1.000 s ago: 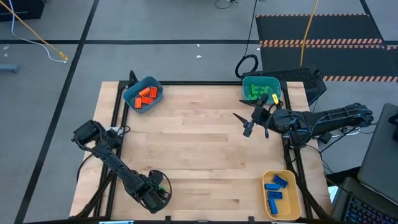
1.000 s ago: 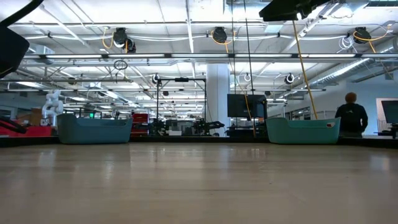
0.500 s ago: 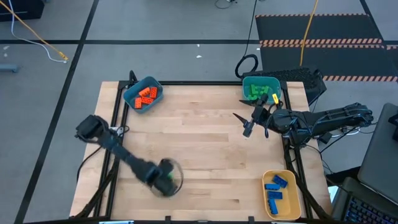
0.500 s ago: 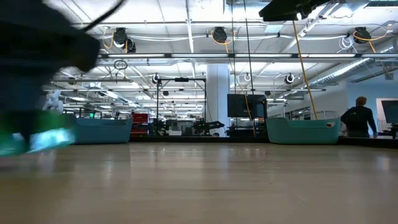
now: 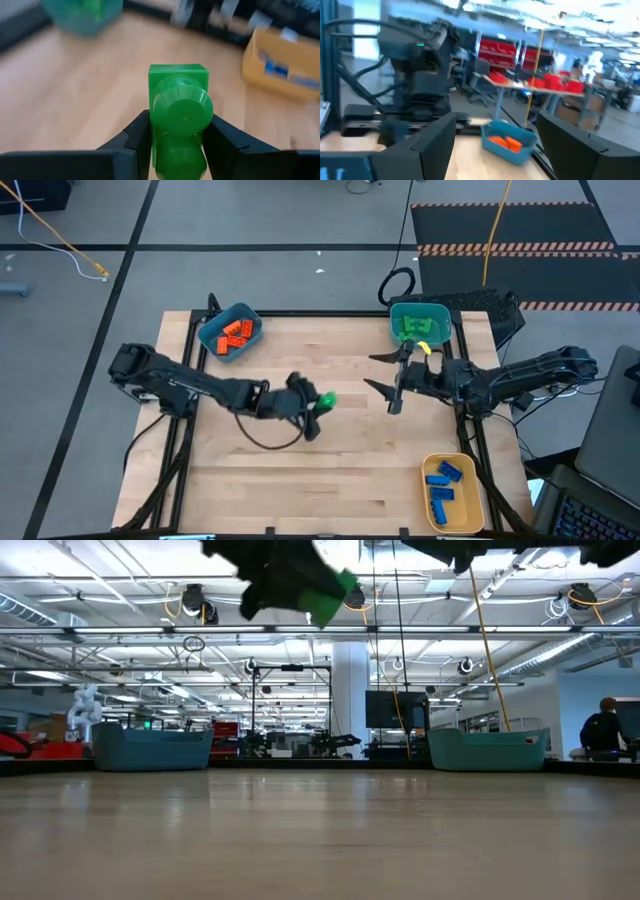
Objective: Sort & place blocks by color
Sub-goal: Put the green game piece into the light blue bin
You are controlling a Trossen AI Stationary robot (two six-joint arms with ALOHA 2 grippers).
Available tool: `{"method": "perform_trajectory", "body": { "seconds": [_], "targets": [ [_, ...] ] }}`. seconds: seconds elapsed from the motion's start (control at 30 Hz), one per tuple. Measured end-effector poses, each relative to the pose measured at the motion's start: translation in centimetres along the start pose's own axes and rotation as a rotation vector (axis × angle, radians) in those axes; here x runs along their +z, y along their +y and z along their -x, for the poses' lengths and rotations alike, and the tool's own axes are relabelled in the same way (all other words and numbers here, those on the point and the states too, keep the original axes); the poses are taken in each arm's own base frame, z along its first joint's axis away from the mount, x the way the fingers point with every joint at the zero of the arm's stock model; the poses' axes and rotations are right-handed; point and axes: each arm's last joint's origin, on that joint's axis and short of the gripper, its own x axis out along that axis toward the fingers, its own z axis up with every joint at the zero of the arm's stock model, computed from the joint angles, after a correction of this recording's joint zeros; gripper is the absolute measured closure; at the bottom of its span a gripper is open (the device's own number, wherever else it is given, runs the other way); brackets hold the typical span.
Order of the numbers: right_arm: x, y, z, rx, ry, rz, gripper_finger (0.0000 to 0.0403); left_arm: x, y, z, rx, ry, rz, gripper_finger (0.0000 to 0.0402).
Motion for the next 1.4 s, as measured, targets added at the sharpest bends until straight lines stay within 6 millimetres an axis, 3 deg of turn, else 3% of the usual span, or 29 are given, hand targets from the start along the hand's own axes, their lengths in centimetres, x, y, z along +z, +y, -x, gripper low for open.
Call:
{"method": "perform_trajectory", "body": {
  "seconds": [0.37,0.73,1.2,1.4],
  "targets": [
    [-3.6,1.1,-2.3,0.154,0.029,-0.025,0.0133,1.3,0.1,-0.7,-0.075,-0.105,-0.095,0.0267],
    [-5.2,2.6,-3.9,0.339,-0.042,-0.133,0.0133,1.8,-0.4,-0.9,-0.131,-0.166,-0.137,0.0267],
    [-5.9,3.6,-5.9,0.396,-0.007,-0.153,0.0134,2.0,-0.7,-0.8,-0.140,-0.199,-0.181,0.0267],
    [-5.9,3.6,-5.9,0.397,-0.009,-0.127,0.0176,1.9,-0.7,-0.8,-0.141,-0.199,-0.181,0.0267]
  ]
}}
